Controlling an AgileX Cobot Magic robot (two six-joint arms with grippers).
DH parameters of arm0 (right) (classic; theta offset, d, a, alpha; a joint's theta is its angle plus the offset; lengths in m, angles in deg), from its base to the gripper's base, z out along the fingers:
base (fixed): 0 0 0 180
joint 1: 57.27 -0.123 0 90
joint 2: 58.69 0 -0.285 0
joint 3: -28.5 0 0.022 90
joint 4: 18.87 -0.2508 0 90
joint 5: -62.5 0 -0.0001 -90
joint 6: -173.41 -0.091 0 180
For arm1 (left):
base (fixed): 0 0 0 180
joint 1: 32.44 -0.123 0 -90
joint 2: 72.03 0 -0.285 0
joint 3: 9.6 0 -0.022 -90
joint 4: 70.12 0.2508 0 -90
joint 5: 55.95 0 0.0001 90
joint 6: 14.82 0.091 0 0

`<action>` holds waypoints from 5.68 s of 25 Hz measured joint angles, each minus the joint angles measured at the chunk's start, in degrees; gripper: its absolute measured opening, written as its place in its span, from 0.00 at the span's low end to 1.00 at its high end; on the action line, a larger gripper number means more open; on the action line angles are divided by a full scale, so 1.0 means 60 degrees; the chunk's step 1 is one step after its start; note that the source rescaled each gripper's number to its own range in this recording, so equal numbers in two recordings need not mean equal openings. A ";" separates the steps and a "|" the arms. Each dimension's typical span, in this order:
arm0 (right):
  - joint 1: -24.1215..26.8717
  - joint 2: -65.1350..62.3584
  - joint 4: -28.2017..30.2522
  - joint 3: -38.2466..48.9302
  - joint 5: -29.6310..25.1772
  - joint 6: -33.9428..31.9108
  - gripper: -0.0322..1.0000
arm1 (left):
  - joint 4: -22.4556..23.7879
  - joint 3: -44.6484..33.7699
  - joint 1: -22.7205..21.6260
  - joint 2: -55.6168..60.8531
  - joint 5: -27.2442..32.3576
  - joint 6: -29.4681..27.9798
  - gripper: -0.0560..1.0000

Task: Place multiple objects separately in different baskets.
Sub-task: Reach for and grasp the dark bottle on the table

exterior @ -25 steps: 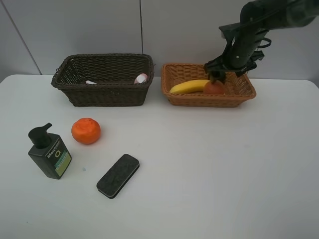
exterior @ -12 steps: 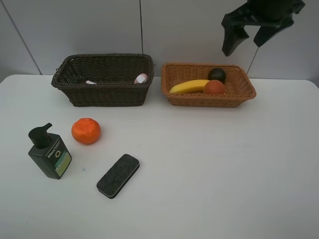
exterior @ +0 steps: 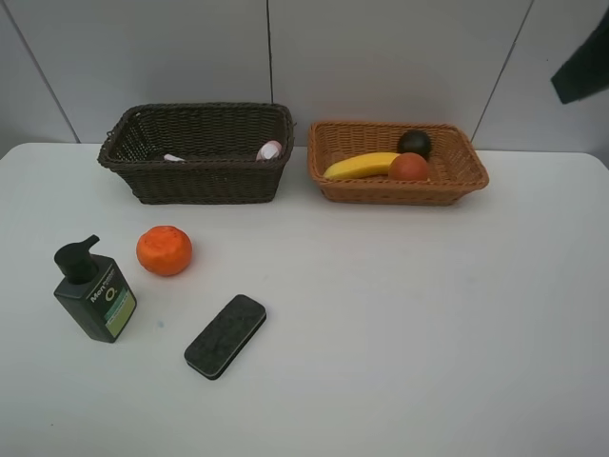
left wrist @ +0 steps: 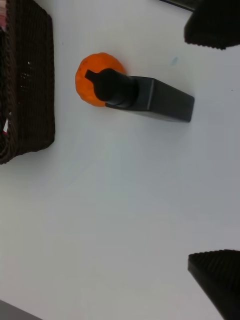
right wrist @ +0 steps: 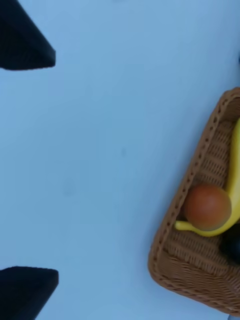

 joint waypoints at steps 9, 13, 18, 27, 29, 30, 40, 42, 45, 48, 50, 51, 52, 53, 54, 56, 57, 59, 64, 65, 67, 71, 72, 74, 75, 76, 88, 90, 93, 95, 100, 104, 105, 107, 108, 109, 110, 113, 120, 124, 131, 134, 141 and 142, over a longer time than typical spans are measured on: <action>0.0000 -0.4220 -0.0331 0.2462 -0.0015 0.0009 0.98 | 0.0000 0.0000 0.0000 0.0000 0.0000 0.0000 0.99; 0.0000 -0.5646 -0.0534 0.3678 -0.0023 -0.0044 0.98 | 0.0000 0.0000 0.0000 0.0000 0.0000 0.0000 0.99; 0.0000 -0.7007 -0.0534 0.5058 -0.0046 -0.0262 0.98 | 0.0000 0.0000 0.0000 0.0000 0.0000 0.0000 0.99; 0.1230 -0.9009 -0.0303 0.6197 0.1252 -0.0283 0.98 | 0.0000 0.0000 0.0000 0.0000 0.0000 0.0000 0.99; 0.1726 -0.9282 -0.0303 0.6383 0.1389 -0.0283 0.98 | 0.0000 0.0000 0.0000 0.0000 0.0000 0.0000 0.99; 0.2024 -0.9361 -0.0303 0.6420 0.1408 -0.0283 0.98 | 0.0000 0.0000 0.0000 0.0000 0.0000 0.0000 0.99; 0.3990 -0.9399 0.0074 0.6431 0.1510 -0.0859 0.98 | 0.0000 0.0000 0.0000 0.0000 0.0000 0.0000 0.99; 0.3990 -0.9399 0.0308 0.6431 0.1510 -0.1079 0.98 | 0.0000 0.0000 0.0000 0.0000 0.0000 0.0000 0.99; 0.3990 -0.9399 0.0381 0.6442 0.1512 -0.1140 0.98 | 0.0000 0.0000 0.0000 0.0000 0.0000 0.0000 0.99; 0.3990 -0.9399 0.0405 0.6442 0.1512 -0.1177 0.98 | 0.0000 0.0000 0.0000 0.0000 0.0000 0.0000 0.99; 0.3990 -0.9399 0.0412 0.6442 0.1512 -0.1180 0.98 | 0.0000 0.0000 0.0000 0.0000 0.0000 0.0000 0.99; 0.3990 -0.9399 0.0412 0.6442 0.1512 -0.1180 0.98 | 0.0000 0.0000 0.0000 0.0000 0.0000 0.0000 0.99; 0.3990 -0.9399 0.0412 0.6442 0.1512 -0.1180 0.98 | 0.0000 0.0000 0.0000 0.0000 0.0000 0.0000 0.99; 0.3990 -0.9399 0.0412 0.6442 0.1512 -0.1180 0.98 | 0.0000 0.0000 0.0000 0.0000 0.0000 0.0000 0.99; 0.3990 -0.9399 0.0412 0.6442 0.1512 -0.1180 0.98 | 0.0000 0.0000 0.0000 0.0000 0.0000 0.0000 0.99; 0.3990 -0.9399 0.0412 0.6442 0.1512 -0.1180 0.98 | 0.0000 0.0000 0.0000 0.0000 0.0000 0.0000 0.99; 0.3990 -0.9399 0.0423 0.6442 0.1512 -0.1188 0.98 | 0.0000 0.0000 0.0000 0.0000 0.0000 0.0000 0.99; 0.3990 -0.9399 0.0424 0.6442 0.1512 -0.1188 0.98 | 0.0000 0.0000 0.0000 0.0000 0.0000 0.0000 0.99; 0.3990 -0.9399 0.0424 0.6442 0.1512 -0.1188 0.98 | 0.0000 0.0000 0.0000 0.0000 0.0000 0.0000 0.99; 0.3990 -0.9399 0.0424 0.6442 0.1512 -0.1188 0.98 | 0.0000 0.0000 0.0000 0.0000 0.0000 0.0000 0.99; 0.3990 -0.9399 0.0424 0.6442 0.1512 -0.1188 0.98 | 0.0000 0.0000 0.0000 0.0000 0.0000 0.0000 0.99; 0.3990 -0.9399 0.0424 0.6442 0.1512 -0.1188 0.98 | 0.0000 0.0000 0.0000 0.0000 0.0000 0.0000 0.99; 0.3990 -0.9399 0.0424 0.6442 0.1512 -0.1188 0.98 | 0.0000 0.0000 0.0000 0.0000 0.0000 0.0000 0.99; 0.3990 -0.9399 0.0424 0.6442 0.1512 -0.1188 0.98 | 0.0000 0.0000 0.0000 0.0000 0.0000 0.0009 0.99; 0.3990 -0.9399 0.0424 0.6442 0.1512 -0.1188 0.98 | -0.0010 0.0000 0.0000 0.0000 0.0000 0.0017 0.99; 0.3990 -0.9399 0.0424 0.6442 0.1512 -0.1188 0.98 | -0.0031 0.0000 0.0000 0.0000 0.0000 0.0039 0.99; 0.3990 -0.9399 0.0424 0.6442 0.1512 -0.1208 0.98 | -0.0148 0.0952 0.0000 -0.1315 -0.1078 -0.0251 0.99; 0.3990 -0.9399 0.0424 0.6442 0.1512 -0.1208 0.98 | -0.0156 0.1649 0.0000 -0.2618 -0.1241 -0.0261 0.99; 0.3990 -0.9399 0.0424 0.6442 0.1512 -0.1208 0.98 | -0.0207 0.2724 0.0000 -0.4730 -0.1281 -0.0252 0.99; 0.3990 -0.9399 0.0424 0.6442 0.1512 -0.1216 0.98 | -0.0260 0.3411 0.0000 -0.6109 -0.1244 -0.0252 0.99; 0.3990 -0.9399 0.0424 0.6442 0.1520 -0.1216 0.98 | -0.0793 0.4809 0.0000 -0.9388 -0.0766 0.0112 0.99; 0.3990 -0.9399 0.0424 0.6442 0.1520 -0.1216 0.98 | -0.1460 0.5069 0.0068 -1.1049 -0.0766 0.0659 0.99; 0.3990 -0.9399 0.0424 0.6442 0.1520 -0.1216 0.98 | -0.1520 0.5069 0.0137 -1.1310 -0.0740 0.0731 0.99; 0.3990 -0.9399 0.0430 0.6442 0.1520 -0.1216 0.98 | -0.1442 0.5069 0.0412 -1.1840 -0.0740 0.0769 0.99; 0.3990 -0.9399 0.0430 0.6442 0.1520 -0.1216 0.98 | -0.1366 0.5069 0.0608 -1.2067 -0.0740 0.0781 0.99; 0.3990 -0.9399 0.0430 0.6442 0.1520 -0.1216 0.98 | -0.1281 0.5069 0.0766 -1.2239 -0.0740 0.0781 0.99; 0.3990 -0.9399 0.0430 0.6442 0.1520 -0.1216 0.98 | -0.1239 0.5069 0.0940 -1.2437 -0.0740 0.0781 0.99; 0.3990 -0.9399 0.0430 0.6442 0.1520 -0.1216 0.98 | -0.1209 0.5069 0.1332 -1.2923 -0.0749 0.0781 0.99; 0.3990 -0.9399 0.0430 0.6442 0.1520 -0.1216 0.98 | -0.1032 0.4310 0.1705 -1.3615 -0.0915 0.0733 0.99; 0.3990 -0.9399 0.0430 0.6442 0.1520 -0.1216 0.98 | -0.1022 0.3398 0.1714 -1.3635 -0.1629 0.0722 0.99; 0.3990 -0.9399 0.0430 0.6442 0.1520 -0.1216 0.98 | -0.1022 0.2152 0.1714 -1.3732 -0.2943 0.0722 0.99; 0.3990 -0.9399 0.0430 0.6442 0.1520 -0.1216 0.98 | -0.0979 0.2049 0.1714 -1.4027 -0.3146 0.0722 0.99; 0.3990 -0.9399 0.0430 0.6442 0.1520 -0.1216 0.98 | -0.0960 0.2030 0.1714 -1.4615 -0.3780 0.0722 0.99; 0.3990 -0.9399 0.0430 0.6442 0.1520 -0.1216 0.98 | -0.0960 0.2030 0.1714 -1.4638 -0.3855 0.0722 0.99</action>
